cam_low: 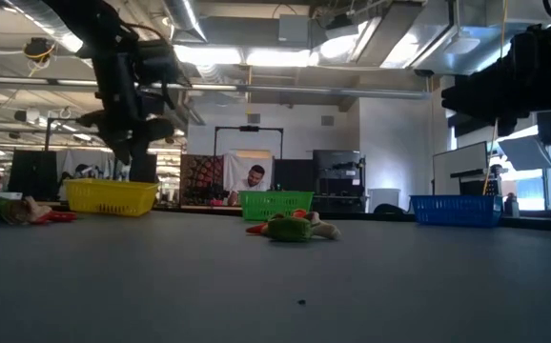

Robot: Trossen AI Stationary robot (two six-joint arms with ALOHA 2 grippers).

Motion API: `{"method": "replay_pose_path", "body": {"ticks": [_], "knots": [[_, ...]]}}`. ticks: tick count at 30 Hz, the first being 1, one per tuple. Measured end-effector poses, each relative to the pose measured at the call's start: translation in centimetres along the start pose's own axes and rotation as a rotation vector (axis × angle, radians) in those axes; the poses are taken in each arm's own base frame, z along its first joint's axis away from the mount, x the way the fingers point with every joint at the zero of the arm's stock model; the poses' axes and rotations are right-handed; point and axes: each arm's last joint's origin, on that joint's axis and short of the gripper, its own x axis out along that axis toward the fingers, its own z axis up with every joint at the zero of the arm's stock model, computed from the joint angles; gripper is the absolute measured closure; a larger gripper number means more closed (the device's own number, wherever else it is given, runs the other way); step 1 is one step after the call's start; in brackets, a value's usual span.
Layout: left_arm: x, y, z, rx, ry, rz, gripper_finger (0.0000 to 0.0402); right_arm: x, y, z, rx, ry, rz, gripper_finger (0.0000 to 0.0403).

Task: Sort produce into baskets
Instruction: Put the green chili pepper into the yellow basket

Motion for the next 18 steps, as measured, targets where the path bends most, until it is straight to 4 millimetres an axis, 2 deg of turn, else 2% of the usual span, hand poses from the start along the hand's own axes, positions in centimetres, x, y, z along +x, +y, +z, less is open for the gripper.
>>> {"method": "replay_pose_path", "body": {"ticks": [18], "knots": [[-3.9, -7.3, 0.1, 0.070, -0.319, -0.388, 0.0222, 0.0, 0.0, -0.1, 0.010, 0.011, 0.014, 0.0269]]}}
